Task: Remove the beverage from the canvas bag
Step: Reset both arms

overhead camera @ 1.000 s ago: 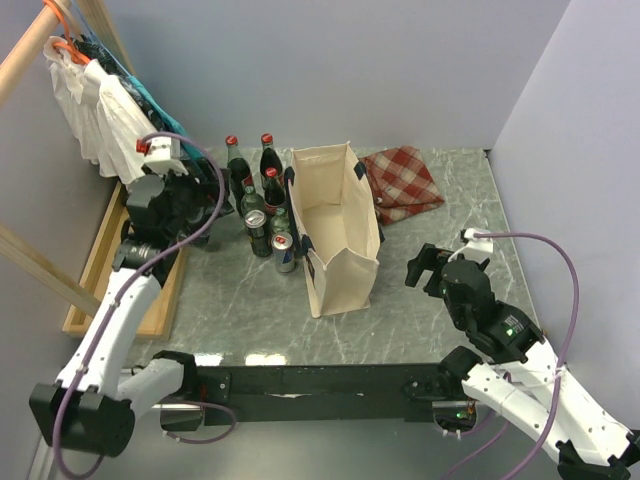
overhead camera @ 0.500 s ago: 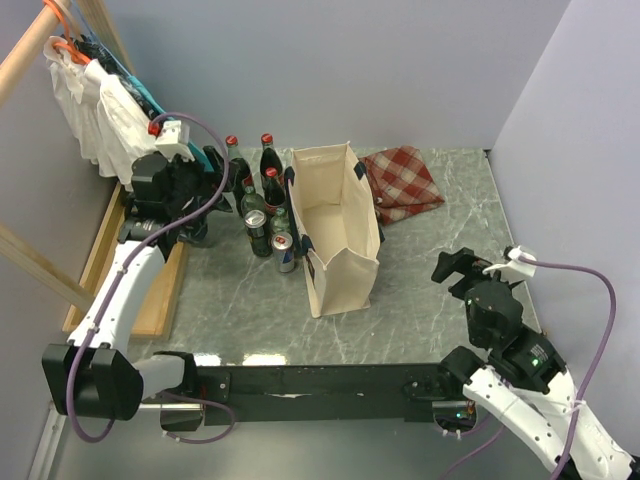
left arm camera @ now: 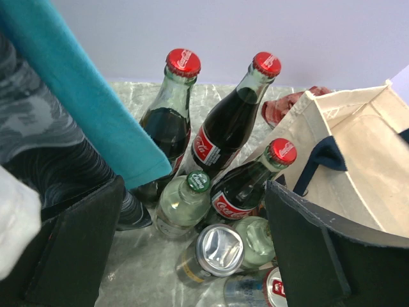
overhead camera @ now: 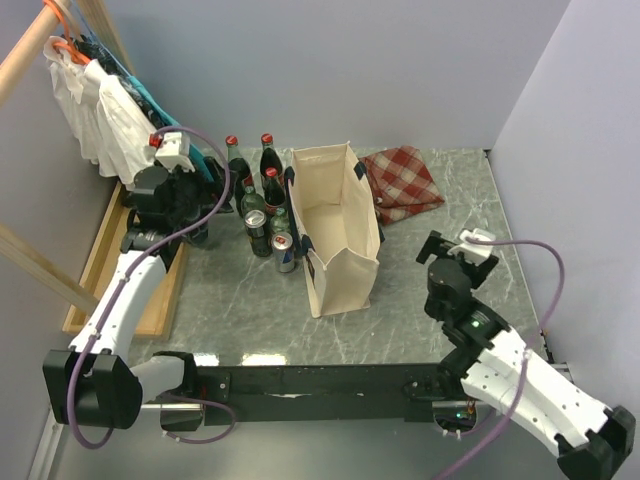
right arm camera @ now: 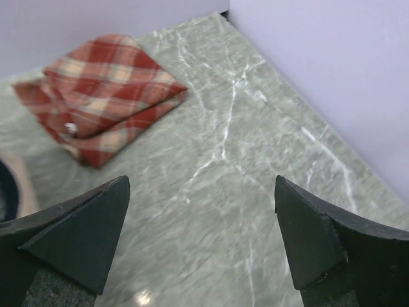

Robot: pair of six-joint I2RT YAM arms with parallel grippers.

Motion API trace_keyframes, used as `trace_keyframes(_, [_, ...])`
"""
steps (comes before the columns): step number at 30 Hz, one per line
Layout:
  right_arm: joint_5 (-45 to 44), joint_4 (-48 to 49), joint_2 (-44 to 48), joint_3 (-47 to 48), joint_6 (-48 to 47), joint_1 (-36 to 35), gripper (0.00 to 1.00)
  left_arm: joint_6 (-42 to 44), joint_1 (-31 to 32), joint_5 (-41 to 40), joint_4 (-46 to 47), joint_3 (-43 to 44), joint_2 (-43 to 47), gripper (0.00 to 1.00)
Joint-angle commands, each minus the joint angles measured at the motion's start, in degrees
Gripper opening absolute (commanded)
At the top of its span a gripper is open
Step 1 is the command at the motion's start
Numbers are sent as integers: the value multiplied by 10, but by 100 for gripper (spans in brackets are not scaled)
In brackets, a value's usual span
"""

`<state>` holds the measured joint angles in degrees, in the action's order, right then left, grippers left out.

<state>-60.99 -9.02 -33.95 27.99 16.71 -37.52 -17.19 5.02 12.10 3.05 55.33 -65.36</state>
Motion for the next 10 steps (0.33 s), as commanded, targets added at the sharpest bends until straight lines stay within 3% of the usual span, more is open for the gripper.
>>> trace_keyframes(1, [-44,201,-46,-32,-87,-3,100,15,-4,-7,46,-9,5,96])
trace_keyframes(5, [-37,287,-76,-61,-130,8,100,15,-4,-15,55,-19,5,96])
trace_keyframes(10, [61,327,-126,-60,-147,43,100,18,-4,-87,68,-46,10,96])
